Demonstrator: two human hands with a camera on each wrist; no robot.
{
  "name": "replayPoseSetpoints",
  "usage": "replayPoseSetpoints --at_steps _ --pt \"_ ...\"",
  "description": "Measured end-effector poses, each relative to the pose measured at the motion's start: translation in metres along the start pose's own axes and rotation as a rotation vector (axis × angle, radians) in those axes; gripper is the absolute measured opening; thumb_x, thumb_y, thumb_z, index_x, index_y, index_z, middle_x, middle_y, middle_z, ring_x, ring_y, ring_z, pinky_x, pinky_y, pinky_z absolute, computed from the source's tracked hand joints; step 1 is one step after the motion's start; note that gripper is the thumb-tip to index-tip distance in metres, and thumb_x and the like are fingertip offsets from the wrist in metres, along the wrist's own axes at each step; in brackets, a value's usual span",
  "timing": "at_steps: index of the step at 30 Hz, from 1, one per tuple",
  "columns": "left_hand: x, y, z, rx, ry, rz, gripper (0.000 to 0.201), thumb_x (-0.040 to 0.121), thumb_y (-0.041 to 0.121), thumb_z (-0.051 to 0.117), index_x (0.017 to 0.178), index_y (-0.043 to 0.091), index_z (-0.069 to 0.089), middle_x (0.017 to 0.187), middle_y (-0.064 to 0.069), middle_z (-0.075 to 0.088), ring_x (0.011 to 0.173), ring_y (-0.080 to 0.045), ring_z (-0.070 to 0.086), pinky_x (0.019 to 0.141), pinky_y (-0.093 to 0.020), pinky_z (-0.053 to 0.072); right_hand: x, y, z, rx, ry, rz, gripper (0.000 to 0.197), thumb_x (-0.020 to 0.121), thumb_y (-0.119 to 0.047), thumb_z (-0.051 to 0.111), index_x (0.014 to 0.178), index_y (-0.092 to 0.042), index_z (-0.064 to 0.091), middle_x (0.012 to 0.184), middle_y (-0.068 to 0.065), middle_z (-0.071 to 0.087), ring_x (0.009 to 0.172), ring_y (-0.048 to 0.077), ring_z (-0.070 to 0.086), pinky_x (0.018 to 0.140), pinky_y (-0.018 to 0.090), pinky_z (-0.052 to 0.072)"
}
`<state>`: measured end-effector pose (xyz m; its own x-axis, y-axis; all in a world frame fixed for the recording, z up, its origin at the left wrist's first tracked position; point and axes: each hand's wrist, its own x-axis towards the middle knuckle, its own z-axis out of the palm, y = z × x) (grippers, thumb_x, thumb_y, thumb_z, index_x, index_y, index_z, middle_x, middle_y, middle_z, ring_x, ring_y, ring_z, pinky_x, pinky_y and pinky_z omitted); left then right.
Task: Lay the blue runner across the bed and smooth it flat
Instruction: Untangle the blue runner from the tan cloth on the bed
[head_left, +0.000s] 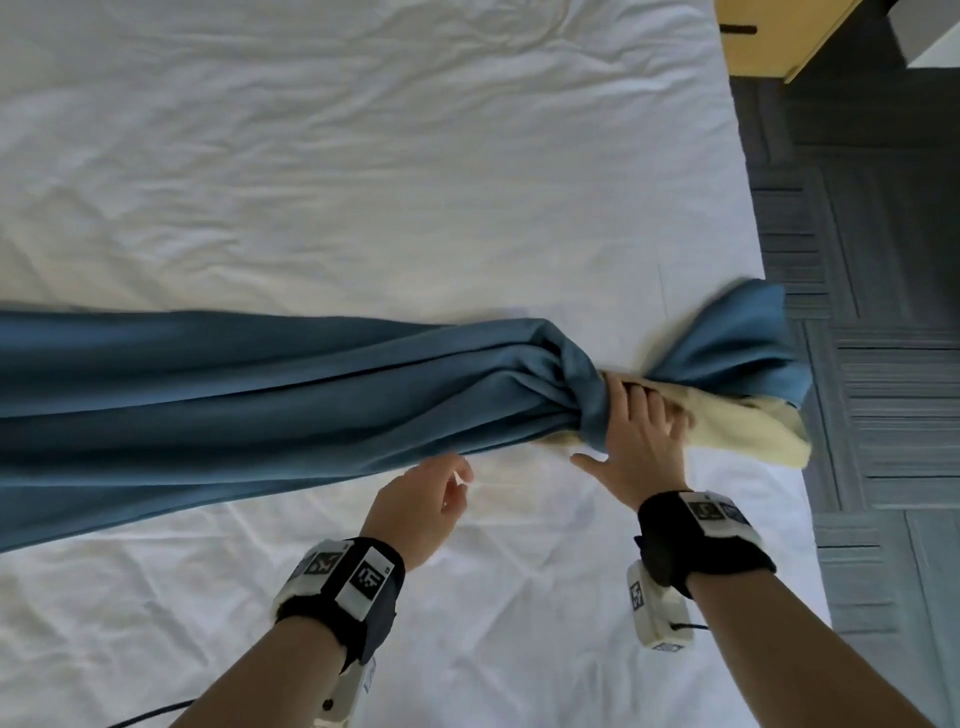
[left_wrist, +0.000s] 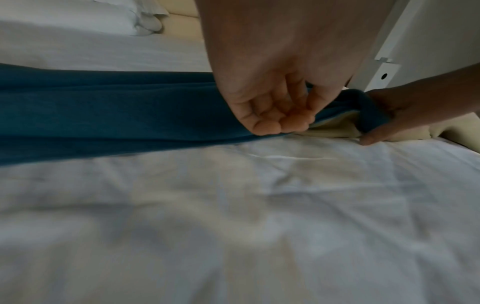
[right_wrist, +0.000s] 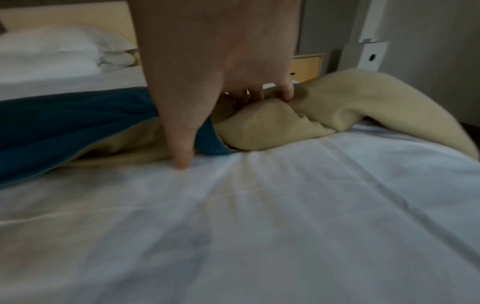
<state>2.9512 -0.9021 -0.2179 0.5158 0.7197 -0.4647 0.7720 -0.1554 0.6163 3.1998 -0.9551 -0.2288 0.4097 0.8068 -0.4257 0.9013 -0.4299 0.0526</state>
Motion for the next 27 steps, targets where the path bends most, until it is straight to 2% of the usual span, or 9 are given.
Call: replayPoseSetpoints --at_steps 3,6,9,13,14,16,19,23,27 --pt "0.000 0.026 0.030 -0.015 0.015 -0.097 0.010 0.091 0.024 0.046 0.093 0.029 0.054 0.078 0.013 0.057 0.071 -0.013 0.055 0.069 -0.028 0.046 0.009 0.011 0.002 -0.049 0.094 -0.069 0.065 0.077 -0.029 0.066 0.132 -0.010 0.039 0.121 0.012 0.053 0.114 0.032 0.049 0.095 0.049 0.038" --pt "-0.002 0.058 0.067 -0.129 0.031 -0.231 0.012 0.090 0.019 0.047 0.091 0.024 0.057 0.076 0.009 0.057 0.071 -0.018 0.057 0.072 -0.034 0.049 0.017 0.035 -0.007 -0.002 0.169 -0.235 0.025 0.082 -0.010 0.056 0.107 -0.007 0.052 0.099 0.011 0.064 0.093 0.033 0.062 0.071 0.037 0.046" --pt "-0.002 0.094 0.108 -0.317 0.002 -0.318 0.013 0.091 0.017 0.047 0.091 0.020 0.059 0.080 0.003 0.060 0.076 -0.021 0.061 0.077 -0.036 0.050 0.029 0.070 -0.019 0.233 -0.074 -0.431 0.029 0.082 -0.012 0.053 0.110 -0.011 0.046 0.097 0.011 0.065 0.087 0.035 0.062 0.061 0.032 0.034" --pt "-0.003 0.131 0.145 -0.481 -0.100 -0.352 0.013 0.092 0.022 0.045 0.093 0.019 0.058 0.087 0.002 0.063 0.071 -0.013 0.060 0.065 -0.023 0.045 0.029 0.100 -0.026 0.539 -0.330 -0.440 0.019 0.080 -0.017 0.059 0.098 -0.014 0.053 0.082 0.002 0.060 0.074 0.026 0.057 0.053 0.025 0.037" --pt "-0.004 0.134 0.149 -0.481 -0.117 -0.352 0.013 0.092 0.023 0.045 0.094 0.020 0.058 0.088 0.003 0.062 0.071 -0.013 0.060 0.063 -0.021 0.043 0.024 0.100 -0.021 0.565 -0.323 -0.422 0.020 0.080 -0.018 0.060 0.097 -0.012 0.053 0.083 0.003 0.060 0.075 0.026 0.058 0.055 0.027 0.042" --pt "-0.007 0.134 0.150 -0.473 -0.116 -0.359 0.014 0.092 0.024 0.044 0.095 0.020 0.058 0.088 0.005 0.062 0.074 -0.013 0.061 0.060 -0.020 0.041 0.013 0.101 -0.010 0.451 -0.145 -0.371 0.031 0.078 -0.025 0.063 0.104 -0.011 0.053 0.096 0.008 0.063 0.089 0.028 0.059 0.073 0.037 0.050" --pt "-0.006 0.122 0.140 -0.488 -0.072 -0.410 0.015 0.093 0.026 0.044 0.096 0.020 0.057 0.089 0.005 0.062 0.078 -0.015 0.063 0.059 -0.021 0.041 -0.008 0.109 0.007 0.116 0.098 -0.335 0.059 0.069 -0.035 0.071 0.119 -0.010 0.052 0.118 0.009 0.058 0.114 0.031 0.051 0.098 0.047 0.038" --pt "0.007 0.115 0.125 -0.594 0.010 -0.452 0.012 0.094 0.024 0.044 0.096 0.021 0.056 0.091 -0.001 0.064 0.073 -0.012 0.062 0.058 -0.022 0.041 -0.023 0.133 0.016 -0.048 0.094 -0.303 0.086 0.066 -0.032 0.079 0.140 -0.013 0.038 0.142 0.010 0.044 0.136 0.035 0.035 0.109 0.057 0.027" --pt "0.027 0.128 0.121 -0.738 -0.033 -0.469 0.026 0.095 0.033 0.043 0.110 0.016 0.056 0.094 0.001 0.064 0.074 -0.011 0.061 0.064 -0.025 0.044 -0.015 0.160 0.006 -0.048 0.057 -0.122 0.085 0.074 -0.028 0.073 0.145 -0.017 0.027 0.152 0.013 0.027 0.144 0.032 0.018 0.111 0.056 0.024"
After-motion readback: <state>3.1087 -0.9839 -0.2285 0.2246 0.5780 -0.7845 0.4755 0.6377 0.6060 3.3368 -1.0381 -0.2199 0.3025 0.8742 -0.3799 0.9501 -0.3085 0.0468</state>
